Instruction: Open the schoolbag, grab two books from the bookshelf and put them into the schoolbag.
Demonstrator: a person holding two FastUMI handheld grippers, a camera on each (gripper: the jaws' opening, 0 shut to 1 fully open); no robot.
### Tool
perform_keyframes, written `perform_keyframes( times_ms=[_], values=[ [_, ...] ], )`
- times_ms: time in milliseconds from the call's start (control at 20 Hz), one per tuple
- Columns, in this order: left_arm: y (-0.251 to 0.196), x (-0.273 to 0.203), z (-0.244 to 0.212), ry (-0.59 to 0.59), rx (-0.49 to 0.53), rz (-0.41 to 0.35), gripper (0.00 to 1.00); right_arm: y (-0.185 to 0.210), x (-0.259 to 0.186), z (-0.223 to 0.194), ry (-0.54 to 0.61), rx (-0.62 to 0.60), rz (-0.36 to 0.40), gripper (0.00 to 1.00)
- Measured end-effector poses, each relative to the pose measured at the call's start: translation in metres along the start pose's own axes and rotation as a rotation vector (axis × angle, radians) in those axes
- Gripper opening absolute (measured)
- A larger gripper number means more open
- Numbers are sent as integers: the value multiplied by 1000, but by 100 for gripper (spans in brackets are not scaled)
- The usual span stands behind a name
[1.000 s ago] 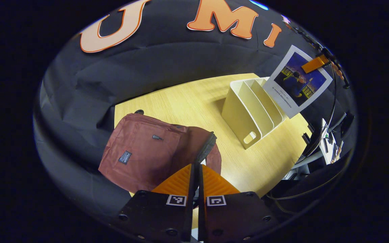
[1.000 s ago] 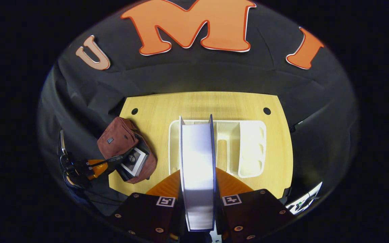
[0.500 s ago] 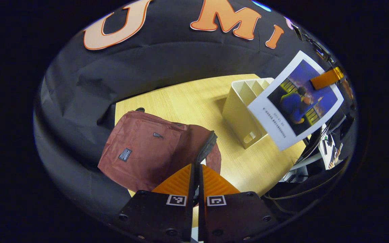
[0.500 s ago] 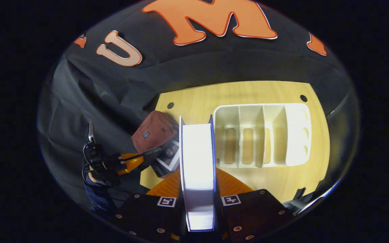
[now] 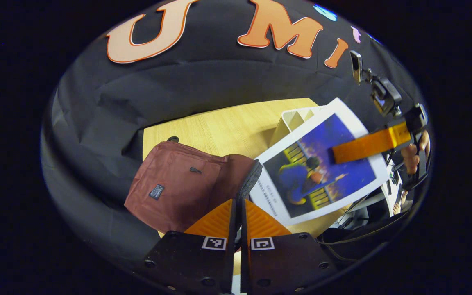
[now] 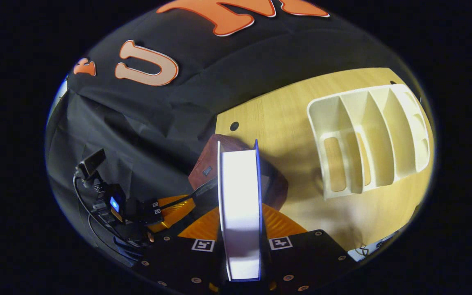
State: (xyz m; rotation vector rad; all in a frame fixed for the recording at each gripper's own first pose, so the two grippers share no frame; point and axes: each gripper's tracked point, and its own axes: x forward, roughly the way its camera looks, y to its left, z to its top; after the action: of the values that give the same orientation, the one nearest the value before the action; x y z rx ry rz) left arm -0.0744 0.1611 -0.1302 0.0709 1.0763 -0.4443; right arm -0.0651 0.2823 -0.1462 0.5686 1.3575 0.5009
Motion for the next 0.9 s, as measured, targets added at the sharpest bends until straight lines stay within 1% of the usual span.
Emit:
perform_keyframes(
  times_ms=[200,400,650,700,750,800,850,900],
  values=[
    [4,-9,12,-8,-4,1,8,-5,28,-16,6,79,29,34],
    [-2,-15,19,2,27,12,8,-4,69,-19,-2,152,58,33],
    [-16,-18,25,5,55,2,8,10,114,-21,-30,188,88,33],
    [-20,-20,25,4,53,-12,7,10,123,-24,-35,196,90,33],
    [-30,-25,29,-15,46,-49,8,10,130,-27,-35,208,94,33],
    [-41,-32,38,-44,36,-84,7,12,136,-30,-28,249,110,33],
    [-36,-27,42,-54,67,-50,2,13,140,-30,-29,276,126,33],
    [-24,-21,35,-27,85,3,7,16,141,-28,-48,286,142,33]
  ],
)
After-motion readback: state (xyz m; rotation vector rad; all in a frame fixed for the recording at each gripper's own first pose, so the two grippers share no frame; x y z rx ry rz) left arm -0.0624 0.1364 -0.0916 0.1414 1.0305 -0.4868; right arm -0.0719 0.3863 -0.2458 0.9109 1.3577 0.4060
